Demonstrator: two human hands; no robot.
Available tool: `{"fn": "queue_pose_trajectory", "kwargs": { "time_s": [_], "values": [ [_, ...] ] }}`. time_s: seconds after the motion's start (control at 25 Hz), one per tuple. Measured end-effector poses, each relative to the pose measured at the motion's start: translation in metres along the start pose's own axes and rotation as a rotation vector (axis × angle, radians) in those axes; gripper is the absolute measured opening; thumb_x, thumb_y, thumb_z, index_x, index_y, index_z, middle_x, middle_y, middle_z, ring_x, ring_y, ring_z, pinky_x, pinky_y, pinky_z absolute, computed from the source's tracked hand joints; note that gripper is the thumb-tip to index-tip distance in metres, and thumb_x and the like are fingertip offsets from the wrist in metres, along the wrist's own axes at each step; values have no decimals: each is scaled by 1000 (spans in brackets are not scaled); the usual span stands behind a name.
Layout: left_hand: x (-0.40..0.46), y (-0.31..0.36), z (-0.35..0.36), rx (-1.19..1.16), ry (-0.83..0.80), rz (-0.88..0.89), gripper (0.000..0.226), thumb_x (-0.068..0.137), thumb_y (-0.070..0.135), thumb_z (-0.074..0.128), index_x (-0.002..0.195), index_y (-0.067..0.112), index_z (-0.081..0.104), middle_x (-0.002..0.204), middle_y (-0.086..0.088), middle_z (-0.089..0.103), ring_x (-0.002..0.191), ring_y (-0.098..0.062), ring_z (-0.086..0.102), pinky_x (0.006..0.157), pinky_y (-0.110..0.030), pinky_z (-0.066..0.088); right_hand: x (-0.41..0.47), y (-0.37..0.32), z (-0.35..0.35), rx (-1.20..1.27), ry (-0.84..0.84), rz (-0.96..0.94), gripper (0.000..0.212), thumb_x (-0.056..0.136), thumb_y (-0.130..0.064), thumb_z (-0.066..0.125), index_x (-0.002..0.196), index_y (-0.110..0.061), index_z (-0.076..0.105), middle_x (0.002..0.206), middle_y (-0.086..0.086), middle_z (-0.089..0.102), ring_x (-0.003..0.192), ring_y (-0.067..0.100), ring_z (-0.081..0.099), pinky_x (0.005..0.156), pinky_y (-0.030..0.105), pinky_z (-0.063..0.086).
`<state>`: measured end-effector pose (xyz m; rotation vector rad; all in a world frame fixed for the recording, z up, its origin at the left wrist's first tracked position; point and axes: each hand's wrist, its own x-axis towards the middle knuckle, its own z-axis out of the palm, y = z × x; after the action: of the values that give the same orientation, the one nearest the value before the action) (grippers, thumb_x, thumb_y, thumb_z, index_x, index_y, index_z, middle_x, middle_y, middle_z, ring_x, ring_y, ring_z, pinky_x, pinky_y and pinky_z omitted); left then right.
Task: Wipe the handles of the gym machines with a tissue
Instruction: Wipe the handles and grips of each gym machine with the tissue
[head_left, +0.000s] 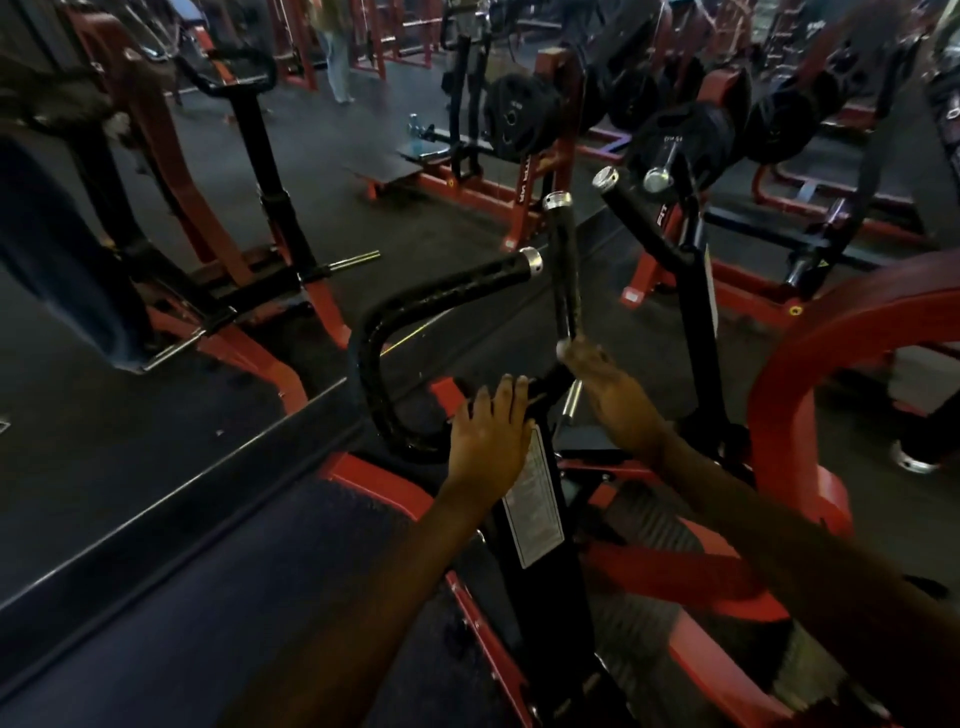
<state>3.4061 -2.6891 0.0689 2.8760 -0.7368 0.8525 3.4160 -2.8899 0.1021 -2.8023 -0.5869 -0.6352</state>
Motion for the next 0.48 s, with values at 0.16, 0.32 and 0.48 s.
{"fn": "queue_pose_trajectory", "kwargs": {
  "time_s": [0.16, 0.32, 0.48],
  "values": [
    [-3, 3, -4, -37, 17, -88, 54, 96, 38, 30, 136, 12, 54, 126, -6, 63, 104, -25, 63, 79, -39, 51, -8, 26, 7, -47, -52, -282, 62, 81, 8, 33, 142, -3, 30, 150, 9, 29, 145, 16, 9, 118, 35, 12],
    [-12, 18, -2, -68, 18, -190, 54, 96, 39, 26, 143, 14, 36, 134, -5, 56, 119, -26, 53, 95, -44, 43, 14, 21, 3, 83, -17, 16, 54, 90, -1, 28, 143, -7, 33, 152, 7, 25, 144, 20, 15, 118, 26, 6],
    [-14, 20, 1, -66, 43, -250, 54, 94, 38, 26, 143, 15, 31, 137, -4, 55, 123, -25, 50, 98, -46, 40, -3, 14, 21, 125, 20, -262, 47, 87, 0, 40, 133, 0, 46, 140, 14, 46, 134, 22, 34, 116, 33, 18]
  ]
}}
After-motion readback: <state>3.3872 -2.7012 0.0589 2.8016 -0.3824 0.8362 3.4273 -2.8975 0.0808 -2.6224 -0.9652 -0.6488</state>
